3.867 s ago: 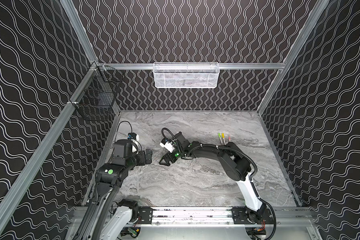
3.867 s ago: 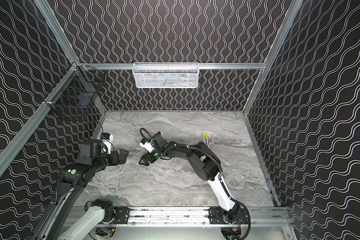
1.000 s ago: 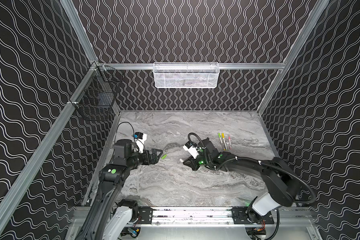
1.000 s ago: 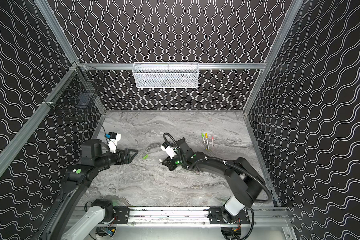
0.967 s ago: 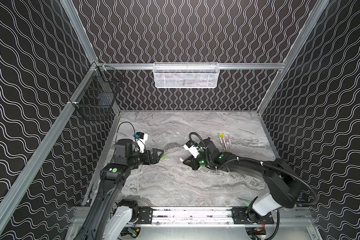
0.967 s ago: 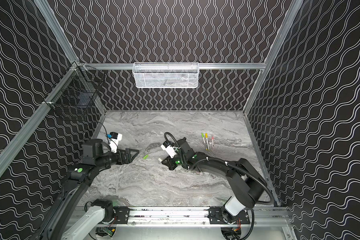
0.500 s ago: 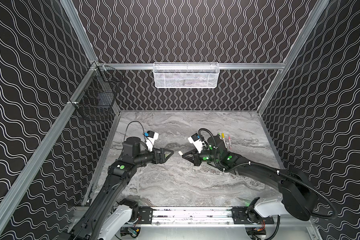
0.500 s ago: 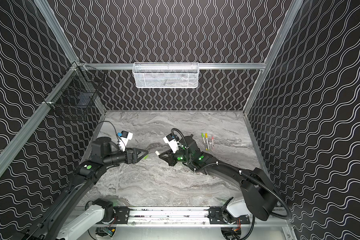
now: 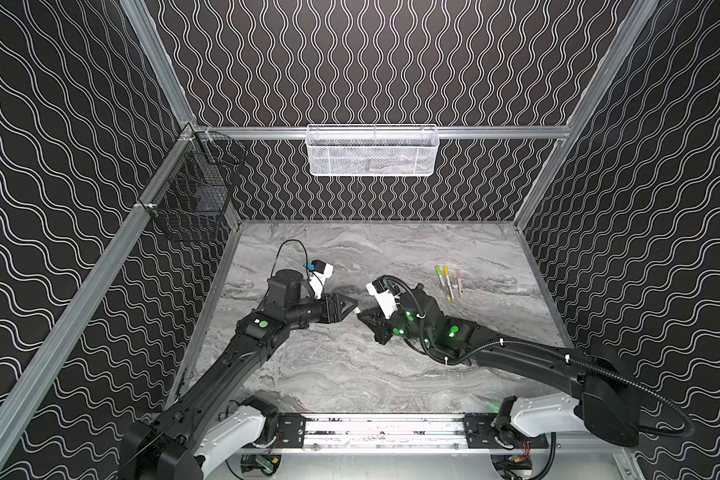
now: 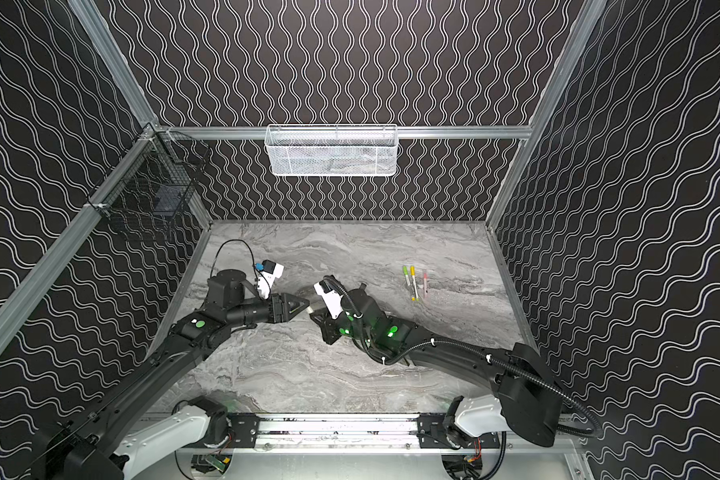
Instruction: Insert the pens into the pen caps
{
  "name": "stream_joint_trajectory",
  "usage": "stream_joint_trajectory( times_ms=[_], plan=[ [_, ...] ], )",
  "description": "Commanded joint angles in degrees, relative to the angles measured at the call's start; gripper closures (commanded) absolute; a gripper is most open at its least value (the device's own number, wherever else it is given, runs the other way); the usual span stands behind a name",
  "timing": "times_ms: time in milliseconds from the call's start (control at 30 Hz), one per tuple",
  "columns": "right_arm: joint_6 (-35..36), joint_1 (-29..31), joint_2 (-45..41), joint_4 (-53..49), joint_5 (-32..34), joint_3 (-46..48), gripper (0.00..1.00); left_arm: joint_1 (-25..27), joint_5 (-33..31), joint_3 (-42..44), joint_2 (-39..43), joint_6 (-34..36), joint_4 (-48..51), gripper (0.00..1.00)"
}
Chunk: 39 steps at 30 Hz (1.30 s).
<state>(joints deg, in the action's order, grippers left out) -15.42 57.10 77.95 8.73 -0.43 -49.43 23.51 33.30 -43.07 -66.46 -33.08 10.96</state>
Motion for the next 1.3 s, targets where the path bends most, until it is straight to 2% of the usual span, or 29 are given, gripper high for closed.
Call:
stream_joint_trajectory(
  times_ms=[0, 67, 167, 400, 700, 767, 1033, 1133, 1267],
  plan=[
    [-0.1, 1.0, -0.4, -0.3, 8.4, -0.2, 0.93, 0.2, -0.4, 0.3, 0.1, -1.4, -3.2, 0.51],
    [0.1, 1.3, -0.2, -0.5, 9.1, -0.6, 0.93, 0.3, 0.3, 0.4, -0.2, -1.4, -3.5, 0.5],
    [0.7, 1.8, 0.3, -0.7, 9.4, -1.3, 0.93, 0.6, 0.3, 0.5, -0.8, -1.7, -3.8, 0.44],
    [1.6, 3.3, 1.4, -1.4, 10.6, -2.9, 0.93, 1.1, 0.2, 0.6, -1.8, -2.2, -5.2, 0.42],
    [2.1, 4.5, 2.7, -1.9, 11.9, -4.2, 0.93, 1.4, -0.2, 1.4, -1.9, -3.1, -6.5, 0.69],
    [2.3, 4.8, 3.0, -2.0, 12.0, -4.5, 0.93, 1.4, -0.3, 1.5, -1.9, -3.2, -6.7, 0.71],
    [2.6, 5.8, 3.9, -2.0, 12.8, -5.3, 0.93, 1.4, 0.2, 2.2, -2.3, -4.3, -8.7, 0.7],
    [2.6, 6.1, 4.1, -2.0, 13.5, -5.4, 0.92, 1.5, 0.3, 1.9, -2.5, -4.1, -8.5, 0.75],
    [2.9, 6.4, 4.5, -2.3, 14.7, -5.8, 0.89, 1.5, -0.2, 1.9, -2.2, -3.7, -8.0, 0.87]
  ],
)
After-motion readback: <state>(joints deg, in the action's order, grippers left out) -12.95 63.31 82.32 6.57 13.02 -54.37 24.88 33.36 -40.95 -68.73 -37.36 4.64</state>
